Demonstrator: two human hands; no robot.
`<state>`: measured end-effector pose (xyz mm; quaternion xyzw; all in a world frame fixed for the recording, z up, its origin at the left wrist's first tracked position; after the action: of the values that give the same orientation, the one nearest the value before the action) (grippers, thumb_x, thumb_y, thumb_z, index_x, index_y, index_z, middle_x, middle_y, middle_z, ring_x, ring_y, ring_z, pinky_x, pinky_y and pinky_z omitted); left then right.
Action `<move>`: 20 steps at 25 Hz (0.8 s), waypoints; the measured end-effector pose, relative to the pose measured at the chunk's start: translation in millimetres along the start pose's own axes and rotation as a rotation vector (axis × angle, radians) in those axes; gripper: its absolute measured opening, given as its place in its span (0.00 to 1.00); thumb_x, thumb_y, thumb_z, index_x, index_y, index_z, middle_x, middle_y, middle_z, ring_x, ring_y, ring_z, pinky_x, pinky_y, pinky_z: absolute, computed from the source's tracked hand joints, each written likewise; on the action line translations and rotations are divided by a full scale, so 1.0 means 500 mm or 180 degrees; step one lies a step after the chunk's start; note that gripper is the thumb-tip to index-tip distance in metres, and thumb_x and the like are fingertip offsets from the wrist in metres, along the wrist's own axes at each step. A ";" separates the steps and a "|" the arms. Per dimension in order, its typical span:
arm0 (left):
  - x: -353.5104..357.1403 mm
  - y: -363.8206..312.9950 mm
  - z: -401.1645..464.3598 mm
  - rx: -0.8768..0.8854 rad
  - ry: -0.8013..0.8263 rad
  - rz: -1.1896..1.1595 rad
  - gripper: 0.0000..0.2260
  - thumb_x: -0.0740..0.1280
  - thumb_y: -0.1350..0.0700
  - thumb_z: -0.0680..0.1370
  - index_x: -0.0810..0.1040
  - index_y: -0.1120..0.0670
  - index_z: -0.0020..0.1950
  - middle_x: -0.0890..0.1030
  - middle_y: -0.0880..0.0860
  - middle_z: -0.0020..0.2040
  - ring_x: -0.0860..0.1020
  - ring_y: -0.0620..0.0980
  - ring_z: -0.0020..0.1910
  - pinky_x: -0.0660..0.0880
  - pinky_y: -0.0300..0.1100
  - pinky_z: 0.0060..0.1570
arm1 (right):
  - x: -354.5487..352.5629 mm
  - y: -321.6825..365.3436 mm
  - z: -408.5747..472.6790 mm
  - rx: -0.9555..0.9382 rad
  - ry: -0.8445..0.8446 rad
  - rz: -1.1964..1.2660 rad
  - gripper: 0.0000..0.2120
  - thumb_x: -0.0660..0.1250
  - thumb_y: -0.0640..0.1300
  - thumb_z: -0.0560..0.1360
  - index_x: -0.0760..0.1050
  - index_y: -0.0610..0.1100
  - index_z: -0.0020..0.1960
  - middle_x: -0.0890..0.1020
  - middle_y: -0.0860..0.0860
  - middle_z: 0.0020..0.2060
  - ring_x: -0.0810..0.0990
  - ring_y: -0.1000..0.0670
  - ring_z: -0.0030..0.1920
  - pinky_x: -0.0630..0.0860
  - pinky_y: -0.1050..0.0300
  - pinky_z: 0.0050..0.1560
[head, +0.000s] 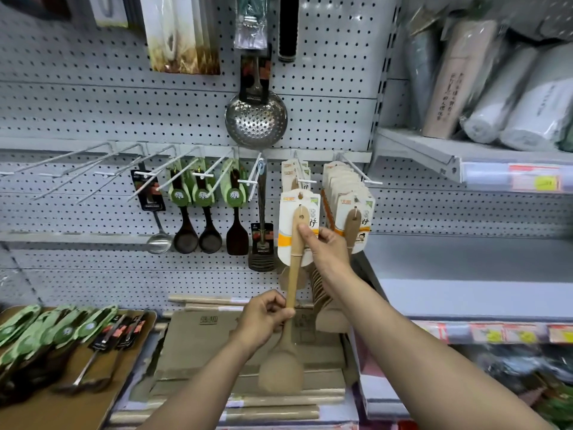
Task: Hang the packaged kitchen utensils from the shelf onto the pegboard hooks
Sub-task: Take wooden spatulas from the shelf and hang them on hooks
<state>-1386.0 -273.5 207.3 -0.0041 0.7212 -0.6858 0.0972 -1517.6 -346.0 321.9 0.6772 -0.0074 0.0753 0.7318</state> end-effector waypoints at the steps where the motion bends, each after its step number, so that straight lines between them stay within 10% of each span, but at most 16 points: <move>1: 0.006 0.000 0.002 -0.0020 0.0000 -0.0006 0.08 0.73 0.63 0.73 0.76 0.55 0.38 0.78 0.52 0.34 0.77 0.49 0.35 0.78 0.44 0.37 | -0.004 0.002 0.005 0.0066 -0.0023 0.0007 0.15 0.74 0.52 0.74 0.81 0.39 0.47 0.85 0.45 0.46 0.81 0.50 0.48 0.74 0.54 0.54; 20: -0.013 0.007 0.280 -0.0152 0.0000 0.0093 0.07 0.73 0.64 0.74 0.76 0.57 0.39 0.78 0.53 0.35 0.79 0.49 0.38 0.80 0.44 0.40 | 0.056 -0.058 0.244 0.0048 -0.0259 -0.0267 0.12 0.64 0.50 0.81 0.76 0.42 0.57 0.83 0.49 0.50 0.81 0.49 0.50 0.77 0.57 0.48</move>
<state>-1358.9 -411.0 199.0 0.0040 0.7374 -0.6669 0.1071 -1475.4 -466.4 306.7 0.6850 -0.0082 0.0171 0.7283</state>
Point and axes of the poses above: each hand's wrist, its own z-axis towards the middle knuckle, its own x-axis out of the palm, y = z × x, the point moved 4 cm from there along z, towards the middle knuckle
